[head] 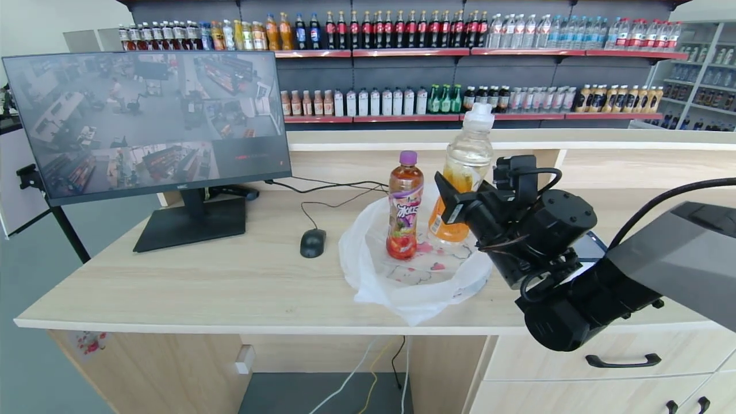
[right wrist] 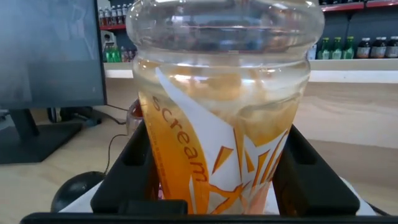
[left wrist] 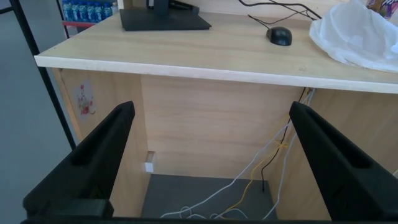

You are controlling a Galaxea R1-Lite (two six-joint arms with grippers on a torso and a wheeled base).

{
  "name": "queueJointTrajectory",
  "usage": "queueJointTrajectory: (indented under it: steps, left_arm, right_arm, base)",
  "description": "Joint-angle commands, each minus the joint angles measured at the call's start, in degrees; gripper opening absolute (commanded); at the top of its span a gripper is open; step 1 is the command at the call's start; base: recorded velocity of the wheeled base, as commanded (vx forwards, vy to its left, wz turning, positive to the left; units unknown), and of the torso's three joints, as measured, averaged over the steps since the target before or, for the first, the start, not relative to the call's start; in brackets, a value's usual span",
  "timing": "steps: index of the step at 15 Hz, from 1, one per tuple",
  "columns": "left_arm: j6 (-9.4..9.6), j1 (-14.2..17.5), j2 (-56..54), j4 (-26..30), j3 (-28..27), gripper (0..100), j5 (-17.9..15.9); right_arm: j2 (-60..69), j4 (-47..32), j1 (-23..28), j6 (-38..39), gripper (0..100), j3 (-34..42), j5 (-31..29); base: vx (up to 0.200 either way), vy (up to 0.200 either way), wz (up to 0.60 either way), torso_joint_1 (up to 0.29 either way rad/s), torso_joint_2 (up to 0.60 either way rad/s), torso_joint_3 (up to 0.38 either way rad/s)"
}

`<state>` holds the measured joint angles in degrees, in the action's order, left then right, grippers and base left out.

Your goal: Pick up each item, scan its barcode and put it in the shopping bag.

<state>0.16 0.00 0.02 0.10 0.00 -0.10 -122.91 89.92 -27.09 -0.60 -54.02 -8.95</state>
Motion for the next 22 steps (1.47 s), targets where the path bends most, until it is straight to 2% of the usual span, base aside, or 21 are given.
queueJointTrajectory:
  steps: [1, 22]
  left_arm:
    - [0.02, 0.00, -0.02, -0.01, 0.00, 100, 0.01]
    - [0.02, 0.00, -0.02, -0.01, 0.00, 100, 0.01]
  right_arm:
    - [-1.20, 0.08, 1.16, -0.02, 0, -0.30, 0.07]
    - [-10.78, 0.08, 3.97, 0.69, 0, -3.55, -0.02]
  base:
    - [0.000, 0.000, 0.00, 0.000, 0.00, 0.000]
    - [0.000, 0.000, 0.00, 0.000, 0.00, 0.000]
